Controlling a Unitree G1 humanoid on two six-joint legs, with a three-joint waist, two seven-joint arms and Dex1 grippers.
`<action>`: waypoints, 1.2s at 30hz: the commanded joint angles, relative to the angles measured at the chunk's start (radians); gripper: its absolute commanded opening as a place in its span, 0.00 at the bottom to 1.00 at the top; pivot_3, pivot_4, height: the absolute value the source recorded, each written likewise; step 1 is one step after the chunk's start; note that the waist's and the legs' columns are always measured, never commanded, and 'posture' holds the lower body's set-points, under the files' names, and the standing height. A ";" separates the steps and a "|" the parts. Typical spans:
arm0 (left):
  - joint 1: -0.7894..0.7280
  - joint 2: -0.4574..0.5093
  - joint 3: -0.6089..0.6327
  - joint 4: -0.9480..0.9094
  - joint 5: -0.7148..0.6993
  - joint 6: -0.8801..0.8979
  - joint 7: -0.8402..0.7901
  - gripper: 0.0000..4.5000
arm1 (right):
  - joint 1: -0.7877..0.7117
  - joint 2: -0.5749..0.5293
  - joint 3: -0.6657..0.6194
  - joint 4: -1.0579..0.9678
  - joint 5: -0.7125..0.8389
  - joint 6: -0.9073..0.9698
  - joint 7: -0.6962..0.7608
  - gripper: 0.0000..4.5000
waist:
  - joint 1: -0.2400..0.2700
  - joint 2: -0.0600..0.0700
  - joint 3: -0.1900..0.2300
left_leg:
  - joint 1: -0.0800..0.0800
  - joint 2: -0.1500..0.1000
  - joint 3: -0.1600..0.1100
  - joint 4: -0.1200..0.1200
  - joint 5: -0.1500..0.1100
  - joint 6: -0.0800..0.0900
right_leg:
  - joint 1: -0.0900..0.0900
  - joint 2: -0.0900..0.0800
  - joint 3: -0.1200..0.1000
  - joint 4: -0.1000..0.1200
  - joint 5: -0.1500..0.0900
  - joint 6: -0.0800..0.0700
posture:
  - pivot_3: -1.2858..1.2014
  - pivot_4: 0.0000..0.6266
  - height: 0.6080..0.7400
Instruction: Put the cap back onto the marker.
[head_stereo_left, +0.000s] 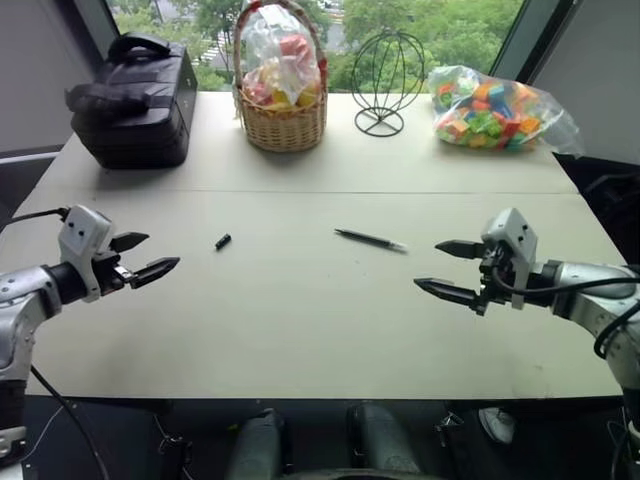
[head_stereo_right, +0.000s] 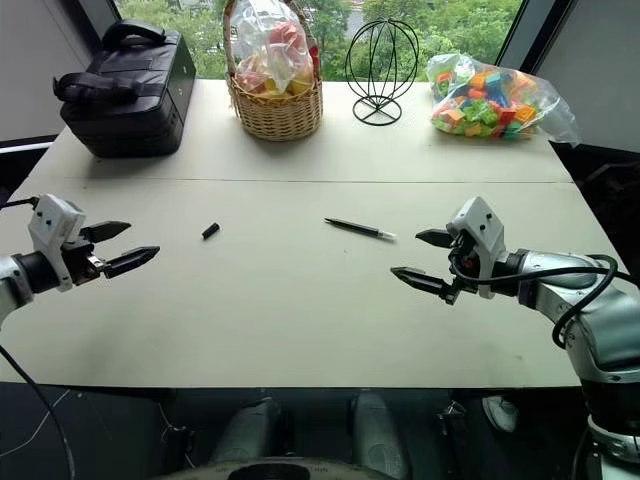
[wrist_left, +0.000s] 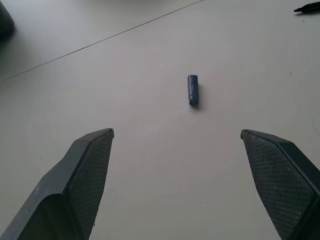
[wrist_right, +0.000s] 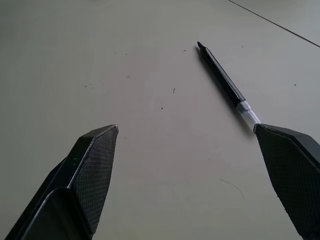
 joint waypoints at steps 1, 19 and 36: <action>-0.003 0.001 0.032 -0.033 -0.013 -0.008 0.003 0.95 | -0.023 0.011 -0.010 -0.003 0.000 -0.022 -0.009 1.00 | 0.000 0.000 0.000 | 0.000 0.000 0.000 -0.001 0.000 0.000 | 0.000 0.000 0.000 -0.001 0.000 0.000 | 0.52 0.24 1.00; -0.040 -0.034 0.028 -0.010 -0.005 -0.053 0.044 0.95 | -0.027 0.028 -0.004 0.022 -0.022 -0.045 -0.025 1.00 | 0.001 0.000 0.000 | 0.000 -0.002 0.000 -0.003 0.001 0.000 | 0.001 0.000 -0.003 -0.002 0.002 0.004 | 0.52 0.24 1.00; -0.407 -0.029 -0.208 0.253 0.084 -0.183 -0.218 0.95 | -0.118 0.067 0.102 0.158 -0.144 -0.173 -0.016 1.00 | 0.005 -0.001 -0.001 | 0.000 -0.002 0.001 0.004 0.000 0.001 | 0.004 0.012 -0.004 -0.001 0.003 0.005 | 0.52 0.24 1.00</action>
